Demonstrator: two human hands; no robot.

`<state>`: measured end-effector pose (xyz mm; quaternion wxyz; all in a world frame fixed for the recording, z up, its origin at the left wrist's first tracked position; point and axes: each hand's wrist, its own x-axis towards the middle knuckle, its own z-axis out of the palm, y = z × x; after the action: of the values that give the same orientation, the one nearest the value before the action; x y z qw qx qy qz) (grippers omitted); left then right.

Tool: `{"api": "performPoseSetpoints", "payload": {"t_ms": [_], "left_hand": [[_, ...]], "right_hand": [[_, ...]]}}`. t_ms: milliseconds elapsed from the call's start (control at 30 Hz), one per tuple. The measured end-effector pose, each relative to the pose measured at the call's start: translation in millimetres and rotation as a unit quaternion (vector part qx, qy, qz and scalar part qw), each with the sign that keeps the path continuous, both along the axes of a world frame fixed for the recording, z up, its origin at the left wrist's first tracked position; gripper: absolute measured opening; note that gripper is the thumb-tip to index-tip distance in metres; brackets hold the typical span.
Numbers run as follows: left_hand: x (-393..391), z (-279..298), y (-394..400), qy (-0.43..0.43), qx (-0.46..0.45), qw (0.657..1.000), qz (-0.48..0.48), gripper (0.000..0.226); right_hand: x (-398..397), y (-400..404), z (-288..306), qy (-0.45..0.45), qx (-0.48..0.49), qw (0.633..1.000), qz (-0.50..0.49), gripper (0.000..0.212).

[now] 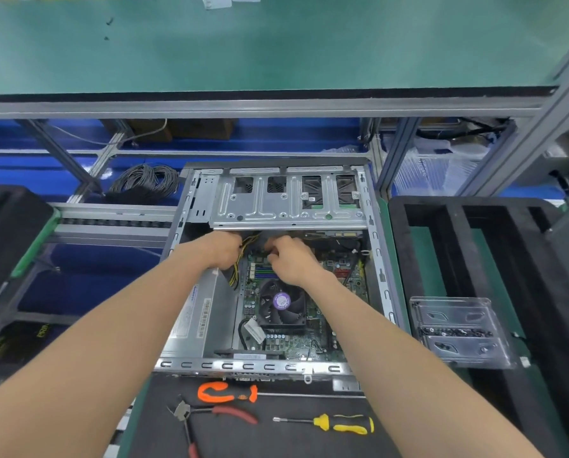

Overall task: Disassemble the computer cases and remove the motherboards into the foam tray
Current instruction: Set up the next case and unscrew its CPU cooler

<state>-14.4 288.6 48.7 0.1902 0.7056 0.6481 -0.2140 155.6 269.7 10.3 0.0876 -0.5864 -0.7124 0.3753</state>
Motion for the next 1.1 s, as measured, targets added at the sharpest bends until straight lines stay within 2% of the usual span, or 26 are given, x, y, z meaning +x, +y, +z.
{"api": "performPoseSetpoints", "payload": {"t_ms": [400, 500, 800, 900, 1100], "left_hand": [[-1.5, -19.9, 2.1, 0.067, 0.049, 0.996, -0.038, 0.028], [-4.9, -22.8, 4.3, 0.059, 0.048, 0.997, -0.026, 0.03], [-9.0, -26.8, 5.7, 0.034, 0.059, 0.997, -0.023, 0.029], [-6.6, -25.0, 6.0, 0.021, 0.064, 0.998, -0.02, 0.035], [-7.1, -22.4, 4.6, 0.022, 0.057, 0.998, -0.017, 0.034]], "right_hand": [[-33.9, 19.8, -6.7, -0.026, -0.024, 0.999, 0.039, 0.034], [-39.8, 23.7, -8.1, -0.042, -0.032, 0.998, 0.041, 0.037], [-41.0, 24.6, -9.3, -0.05, -0.001, 0.996, 0.071, 0.02], [-41.3, 23.6, -8.1, -0.058, 0.01, 0.995, 0.082, 0.014], [-47.2, 20.4, -1.2, -0.042, 0.035, 0.994, 0.09, 0.019]]}}
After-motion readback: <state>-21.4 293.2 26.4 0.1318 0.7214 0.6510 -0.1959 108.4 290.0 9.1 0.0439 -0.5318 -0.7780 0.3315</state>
